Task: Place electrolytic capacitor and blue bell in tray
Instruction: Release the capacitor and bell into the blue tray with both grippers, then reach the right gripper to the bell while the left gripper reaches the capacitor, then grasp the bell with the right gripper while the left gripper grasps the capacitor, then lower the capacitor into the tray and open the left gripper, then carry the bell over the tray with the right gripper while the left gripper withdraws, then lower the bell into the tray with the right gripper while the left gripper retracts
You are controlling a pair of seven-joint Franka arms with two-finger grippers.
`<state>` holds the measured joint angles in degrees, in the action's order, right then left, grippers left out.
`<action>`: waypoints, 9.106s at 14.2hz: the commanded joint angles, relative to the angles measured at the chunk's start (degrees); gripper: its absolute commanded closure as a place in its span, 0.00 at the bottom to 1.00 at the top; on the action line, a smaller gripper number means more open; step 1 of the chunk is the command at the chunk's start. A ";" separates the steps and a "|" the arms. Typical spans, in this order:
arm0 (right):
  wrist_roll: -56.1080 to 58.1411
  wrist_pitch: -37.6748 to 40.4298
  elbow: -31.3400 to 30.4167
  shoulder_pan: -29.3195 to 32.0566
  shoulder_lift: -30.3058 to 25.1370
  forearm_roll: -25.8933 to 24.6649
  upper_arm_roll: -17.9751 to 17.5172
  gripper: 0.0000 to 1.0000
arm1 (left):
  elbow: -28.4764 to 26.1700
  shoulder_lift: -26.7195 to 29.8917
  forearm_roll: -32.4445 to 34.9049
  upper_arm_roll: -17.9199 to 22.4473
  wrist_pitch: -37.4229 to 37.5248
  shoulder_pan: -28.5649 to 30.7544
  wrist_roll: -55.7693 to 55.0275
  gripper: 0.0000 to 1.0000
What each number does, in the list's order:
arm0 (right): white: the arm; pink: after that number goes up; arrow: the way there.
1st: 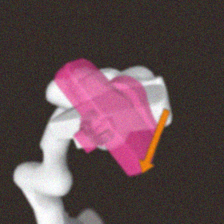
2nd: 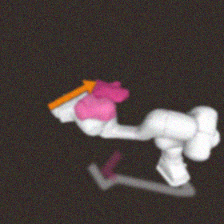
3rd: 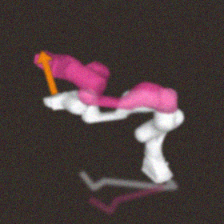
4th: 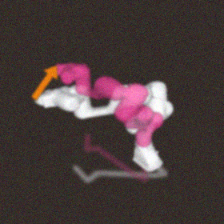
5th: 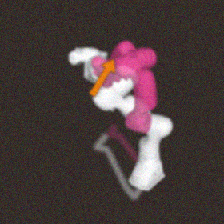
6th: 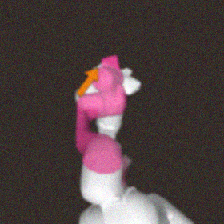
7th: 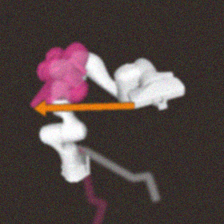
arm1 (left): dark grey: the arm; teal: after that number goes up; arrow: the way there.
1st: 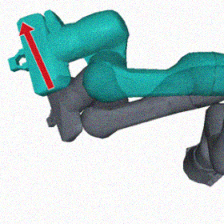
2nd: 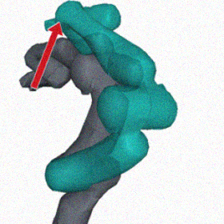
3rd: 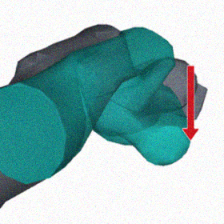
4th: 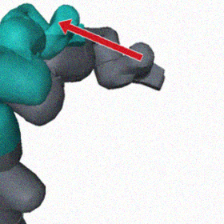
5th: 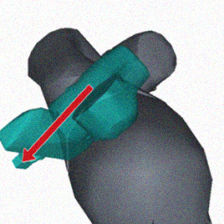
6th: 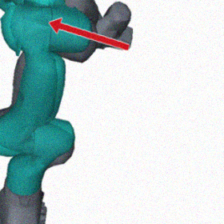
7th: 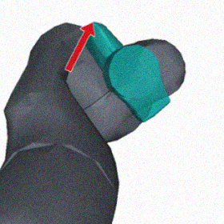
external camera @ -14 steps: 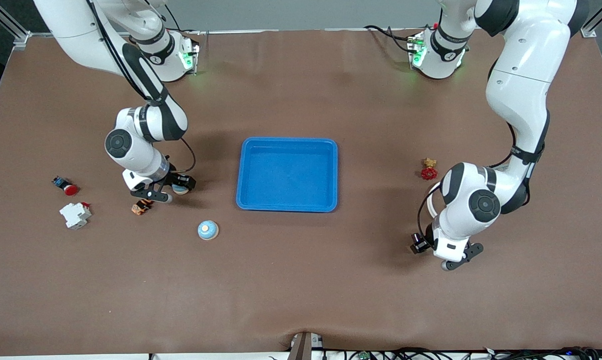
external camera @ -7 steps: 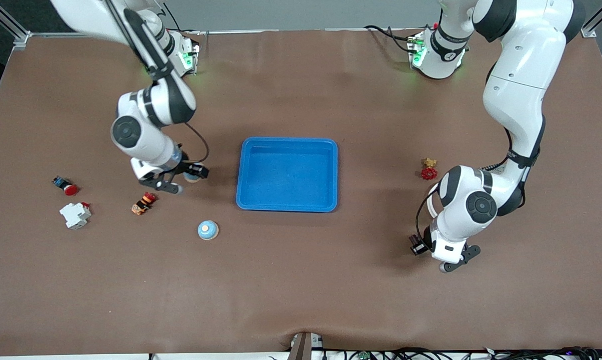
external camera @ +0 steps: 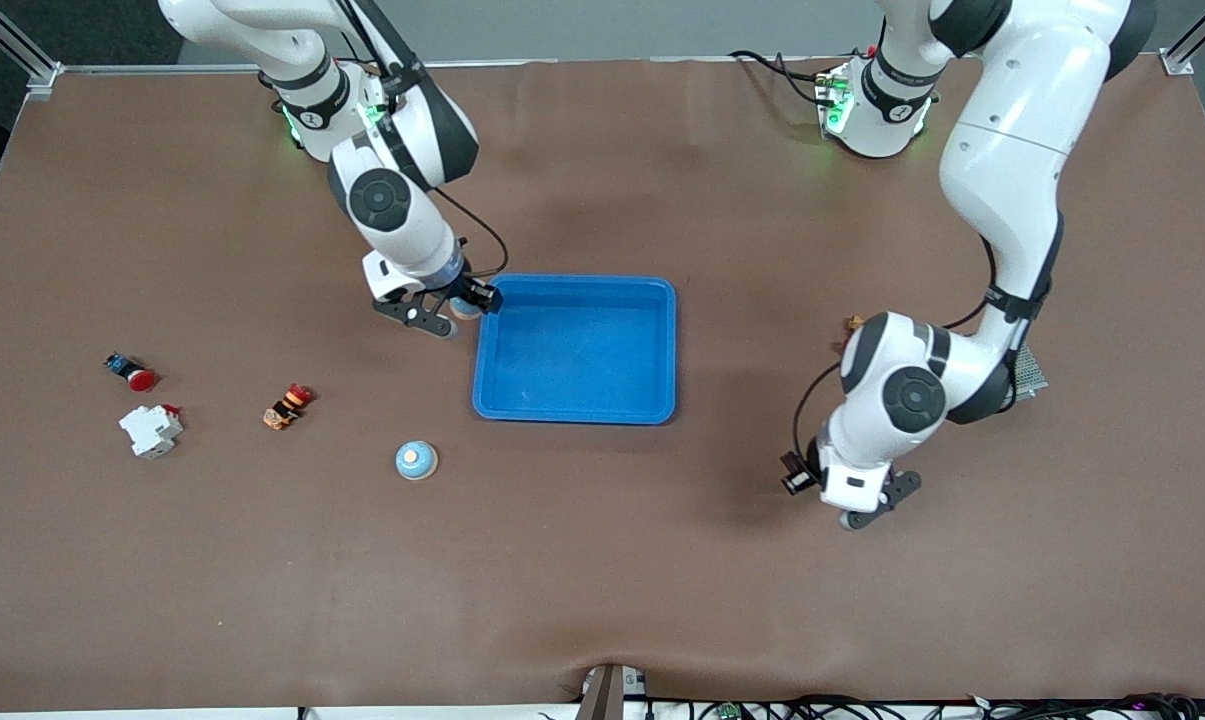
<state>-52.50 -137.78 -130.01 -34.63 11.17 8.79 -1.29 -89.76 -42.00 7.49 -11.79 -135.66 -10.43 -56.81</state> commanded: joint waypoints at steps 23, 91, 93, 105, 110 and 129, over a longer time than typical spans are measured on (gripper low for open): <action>-9.38 -12.33 5.65 -7.91 15.10 -0.09 1.12 1.00 | -5.25 2.89 1.21 0.36 8.56 -23.23 -39.25 0.41; 24.37 1.09 36.67 18.37 32.34 -8.97 1.38 1.00 | -12.72 4.48 9.37 -18.36 10.59 -8.55 -49.58 1.00; 22.63 5.05 36.67 18.19 30.67 -8.44 1.12 1.00 | -12.72 2.81 9.65 -18.27 10.59 -9.26 -55.14 1.00; 2.52 10.43 29.38 6.70 17.57 -0.88 -0.64 1.00 | -7.46 1.13 12.90 -17.13 12.34 -9.52 -65.01 0.00; -3.66 3.95 23.60 2.37 16.52 -0.88 -0.64 1.00 | 2.12 2.10 12.63 -17.31 24.98 -7.33 -58.42 0.00; -4.72 -14.17 15.40 -1.15 20.64 -1.23 -0.47 1.00 | 6.09 20.19 9.91 -17.57 30.54 14.03 -3.07 0.00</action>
<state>-56.47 -150.36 -114.04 -35.25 31.60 7.14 -2.18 -82.29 -25.77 17.77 -29.03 -106.27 2.36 -64.69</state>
